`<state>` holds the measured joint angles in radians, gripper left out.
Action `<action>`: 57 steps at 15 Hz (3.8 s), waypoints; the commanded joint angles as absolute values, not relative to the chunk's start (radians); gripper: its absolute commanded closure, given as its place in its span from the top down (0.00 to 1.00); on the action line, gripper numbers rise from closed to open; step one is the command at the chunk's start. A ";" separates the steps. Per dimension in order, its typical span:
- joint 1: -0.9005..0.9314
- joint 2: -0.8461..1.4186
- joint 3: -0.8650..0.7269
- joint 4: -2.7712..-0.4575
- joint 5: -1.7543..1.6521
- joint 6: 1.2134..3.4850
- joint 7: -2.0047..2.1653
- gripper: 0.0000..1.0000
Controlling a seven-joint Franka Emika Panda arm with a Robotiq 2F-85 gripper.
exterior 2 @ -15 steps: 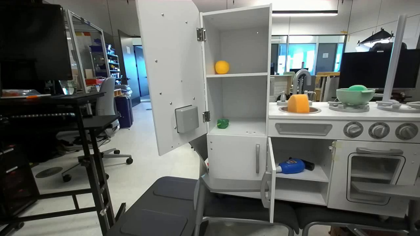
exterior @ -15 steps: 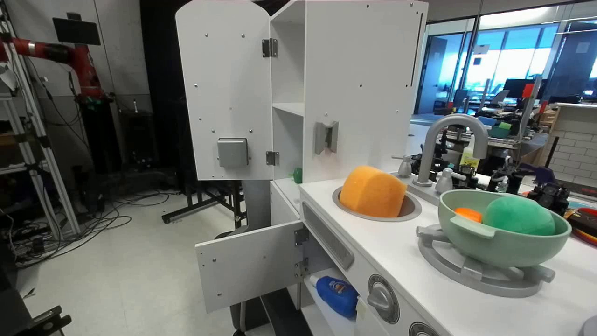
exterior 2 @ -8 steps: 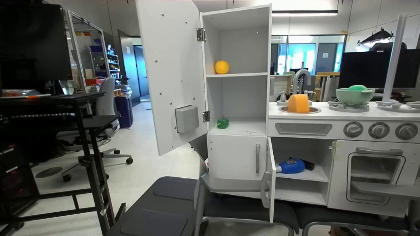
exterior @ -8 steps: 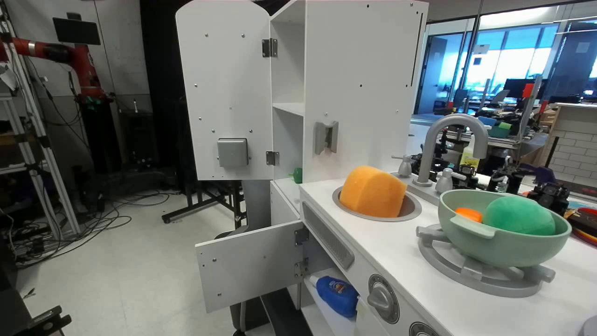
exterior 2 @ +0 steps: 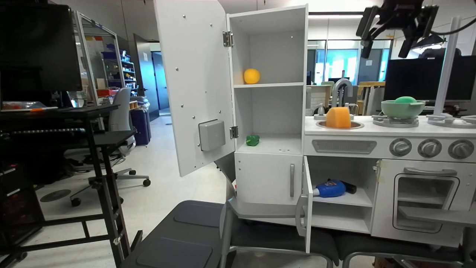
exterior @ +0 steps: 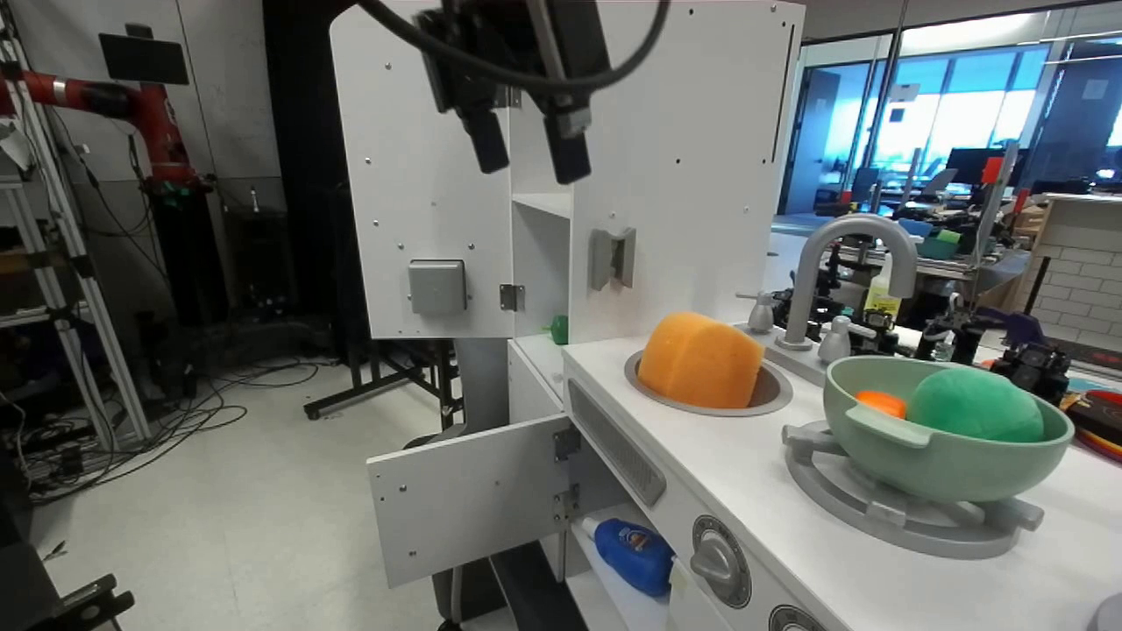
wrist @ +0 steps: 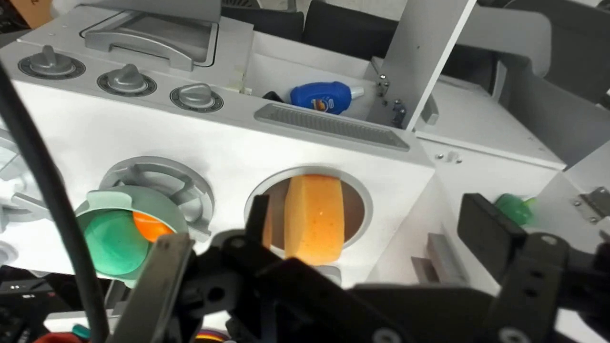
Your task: Put the orange and the green sponges in the bottom cabinet and close it
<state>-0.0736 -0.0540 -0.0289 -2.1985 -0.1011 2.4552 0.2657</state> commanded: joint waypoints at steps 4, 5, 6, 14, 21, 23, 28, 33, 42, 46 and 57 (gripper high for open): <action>-0.029 0.368 -0.071 -1.766 -0.166 2.415 0.451 1.00; -0.042 0.413 -0.054 -1.713 -0.173 2.403 0.465 1.00; -0.003 0.440 -0.090 -1.671 -0.170 2.376 0.470 1.00; 0.011 0.543 -0.157 -1.532 -0.167 2.193 0.429 1.00; 0.007 0.629 -0.173 -1.454 -0.160 2.218 0.435 1.00; -0.007 0.678 -0.165 -1.422 -0.141 2.238 0.416 1.00; -0.006 0.747 -0.164 -1.362 -0.131 2.251 0.417 1.00; -0.004 0.791 -0.164 -1.317 -0.126 2.265 0.415 1.00; -0.007 0.821 -0.158 -1.268 -0.118 2.241 0.399 0.21; -0.006 0.735 -0.156 -1.358 -0.122 2.259 0.372 0.00; -0.041 0.230 -0.106 -1.859 -0.127 2.279 0.041 0.02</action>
